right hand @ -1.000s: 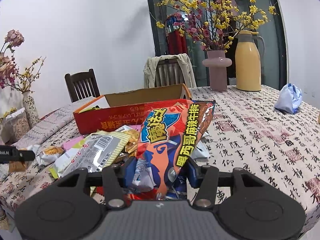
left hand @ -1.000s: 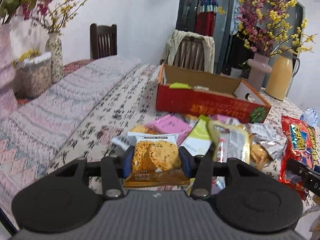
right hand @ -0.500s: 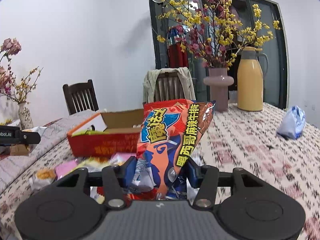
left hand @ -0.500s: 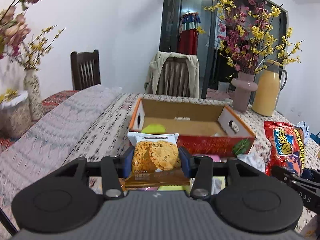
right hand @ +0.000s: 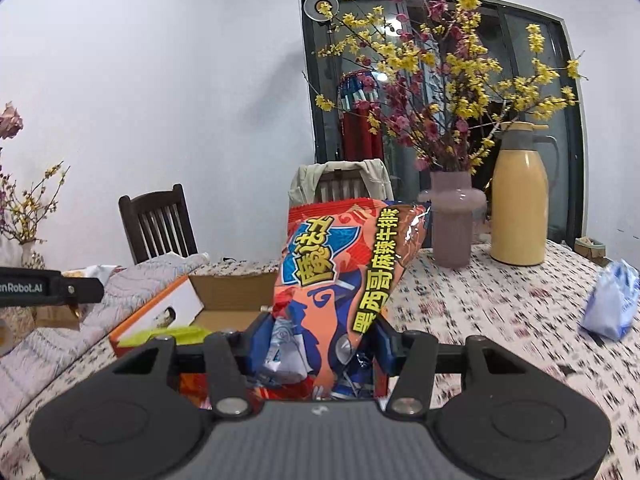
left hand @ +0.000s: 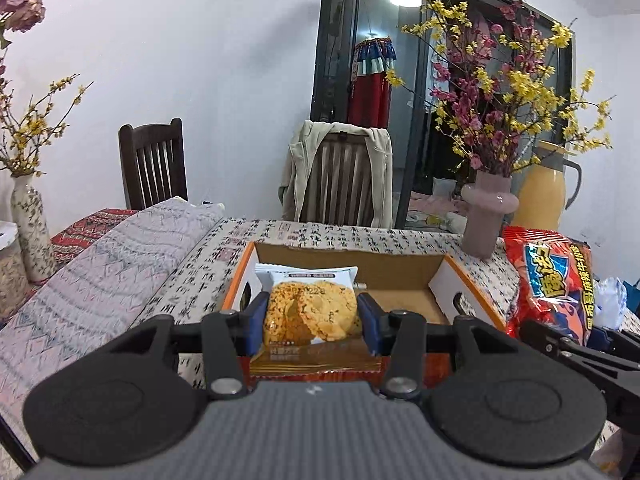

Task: Organize snacks
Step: 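Drop the cookie packet and chip bag into the box, opening both tools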

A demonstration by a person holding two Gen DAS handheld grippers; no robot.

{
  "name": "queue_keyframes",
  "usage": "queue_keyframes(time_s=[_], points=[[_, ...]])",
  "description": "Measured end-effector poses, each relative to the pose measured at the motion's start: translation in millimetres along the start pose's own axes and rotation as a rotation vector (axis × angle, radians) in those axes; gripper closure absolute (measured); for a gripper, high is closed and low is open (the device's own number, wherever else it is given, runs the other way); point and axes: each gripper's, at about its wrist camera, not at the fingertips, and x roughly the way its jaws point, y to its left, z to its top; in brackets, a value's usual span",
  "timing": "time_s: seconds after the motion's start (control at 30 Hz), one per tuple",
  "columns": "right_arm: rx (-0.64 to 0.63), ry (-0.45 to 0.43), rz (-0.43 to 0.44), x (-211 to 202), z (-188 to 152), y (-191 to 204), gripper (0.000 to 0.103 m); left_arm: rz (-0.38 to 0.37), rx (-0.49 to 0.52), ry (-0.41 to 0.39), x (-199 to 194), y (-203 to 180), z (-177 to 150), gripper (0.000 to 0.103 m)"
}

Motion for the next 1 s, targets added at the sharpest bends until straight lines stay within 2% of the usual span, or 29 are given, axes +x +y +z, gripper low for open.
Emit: queue_keyframes(time_s=[0.5, 0.73, 1.0], points=[[-0.006, 0.072, 0.016, 113, 35, 7, 0.052, 0.043, -0.057, 0.05, 100, 0, 25, 0.055], [0.003, 0.102, 0.005, 145, 19, 4, 0.052, 0.088, -0.042, 0.088, 137, 2, 10, 0.055], [-0.003, 0.142, 0.012, 154, 5, 5, 0.05, 0.096, -0.063, 0.086, 139, 8, 3, 0.054]])
